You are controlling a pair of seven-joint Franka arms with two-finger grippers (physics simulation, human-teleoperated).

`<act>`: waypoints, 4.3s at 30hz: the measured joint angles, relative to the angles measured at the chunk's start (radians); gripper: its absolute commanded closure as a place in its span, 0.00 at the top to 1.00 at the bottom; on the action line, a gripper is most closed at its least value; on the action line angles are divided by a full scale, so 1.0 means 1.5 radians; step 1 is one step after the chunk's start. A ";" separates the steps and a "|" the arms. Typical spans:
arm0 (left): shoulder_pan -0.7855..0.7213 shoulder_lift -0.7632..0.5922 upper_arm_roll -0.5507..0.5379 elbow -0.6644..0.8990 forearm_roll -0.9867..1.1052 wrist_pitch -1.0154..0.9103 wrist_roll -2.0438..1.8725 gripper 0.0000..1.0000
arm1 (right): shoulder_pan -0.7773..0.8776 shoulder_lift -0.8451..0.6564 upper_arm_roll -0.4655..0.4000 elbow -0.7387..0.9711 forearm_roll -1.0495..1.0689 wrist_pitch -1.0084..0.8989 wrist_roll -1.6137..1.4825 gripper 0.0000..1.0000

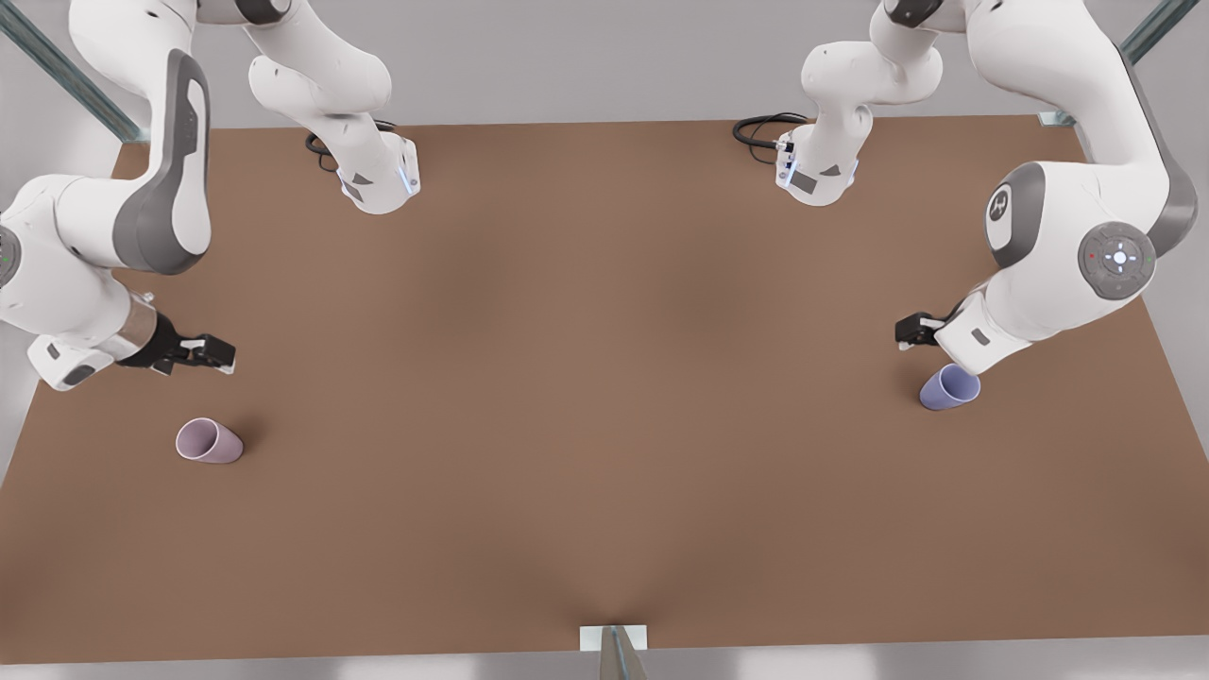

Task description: Stack the cups, with the pink cup at the bottom and the purple cup at the top

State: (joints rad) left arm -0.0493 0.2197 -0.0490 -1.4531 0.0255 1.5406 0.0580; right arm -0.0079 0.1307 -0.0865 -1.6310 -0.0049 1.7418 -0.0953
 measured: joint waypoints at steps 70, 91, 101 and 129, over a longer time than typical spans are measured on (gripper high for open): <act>0.021 0.001 0.063 -0.143 0.013 0.069 0.001 1.00 | 0.138 0.190 0.032 -0.050 0.130 0.304 -0.348 0.21; 0.050 0.054 0.146 -0.391 -0.036 0.522 0.060 1.00 | 0.525 0.653 0.039 0.516 0.067 0.198 0.418 0.68; 0.050 0.104 0.146 -0.401 -0.037 0.564 0.098 1.00 | 0.524 0.616 0.038 0.508 0.068 0.186 0.595 0.75; 0.051 0.109 0.139 -0.402 -0.034 0.580 0.132 0.21 | 0.015 0.033 0.059 0.127 0.021 -0.079 0.296 1.00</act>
State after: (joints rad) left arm 0.0274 0.3830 0.1592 -2.0554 -0.0251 2.4104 0.2565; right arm 0.0139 0.1809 0.0022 -1.4408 0.0269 1.6237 0.3489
